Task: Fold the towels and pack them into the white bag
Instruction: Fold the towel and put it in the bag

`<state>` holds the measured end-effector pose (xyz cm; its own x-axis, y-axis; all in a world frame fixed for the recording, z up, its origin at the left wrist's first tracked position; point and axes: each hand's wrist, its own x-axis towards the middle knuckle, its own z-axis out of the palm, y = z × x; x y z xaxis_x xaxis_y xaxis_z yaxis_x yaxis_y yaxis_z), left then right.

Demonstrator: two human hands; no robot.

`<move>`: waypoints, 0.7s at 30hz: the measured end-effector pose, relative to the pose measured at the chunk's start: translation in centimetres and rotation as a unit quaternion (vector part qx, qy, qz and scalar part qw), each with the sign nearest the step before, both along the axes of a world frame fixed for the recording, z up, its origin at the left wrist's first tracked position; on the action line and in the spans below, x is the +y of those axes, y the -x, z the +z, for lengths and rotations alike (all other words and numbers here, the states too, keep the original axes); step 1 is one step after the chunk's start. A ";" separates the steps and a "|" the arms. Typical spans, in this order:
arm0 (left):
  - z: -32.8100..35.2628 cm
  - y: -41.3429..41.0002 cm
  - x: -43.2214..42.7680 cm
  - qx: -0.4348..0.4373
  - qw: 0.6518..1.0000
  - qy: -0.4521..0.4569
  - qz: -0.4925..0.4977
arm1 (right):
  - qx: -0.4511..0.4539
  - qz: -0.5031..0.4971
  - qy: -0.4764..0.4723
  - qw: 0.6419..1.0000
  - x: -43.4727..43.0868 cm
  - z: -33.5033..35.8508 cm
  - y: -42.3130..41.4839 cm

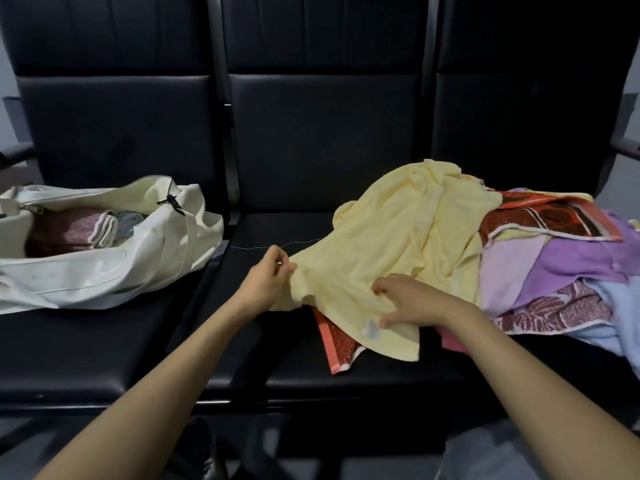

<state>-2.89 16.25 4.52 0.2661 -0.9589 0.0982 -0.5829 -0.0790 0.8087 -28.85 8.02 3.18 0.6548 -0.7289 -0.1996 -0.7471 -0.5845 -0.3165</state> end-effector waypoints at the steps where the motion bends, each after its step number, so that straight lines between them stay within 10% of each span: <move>1: 0.1 -0.1 -0.1 0.025 0.999 0.019 0.008 | -0.010 -0.007 0.013 1.000 0.0 -0.2 -0.1; 7: 0.2 0.9 0.1 0.130 0.991 0.004 0.012 | -0.126 -0.001 -0.053 0.991 2.0 0.1 -1.7; 12: 1.6 2.1 0.5 0.277 0.955 -0.062 -0.083 | -0.053 0.013 0.038 0.998 2.7 -0.8 -3.6; 18: 0.4 -0.1 -0.2 -0.207 0.968 -0.113 -0.082 | -0.082 -0.048 0.101 0.990 1.4 1.1 -2.9; 21: -0.8 -1.6 -0.7 -0.277 0.936 -0.186 -0.111 | -0.129 -0.062 0.091 0.986 0.8 2.1 -1.2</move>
<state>-1.30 15.58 3.68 0.0637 -0.9798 -0.1895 -0.9404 -0.1225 0.3172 -27.61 8.77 5.33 0.5703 -0.8150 0.1027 -0.7250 -0.5582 -0.4034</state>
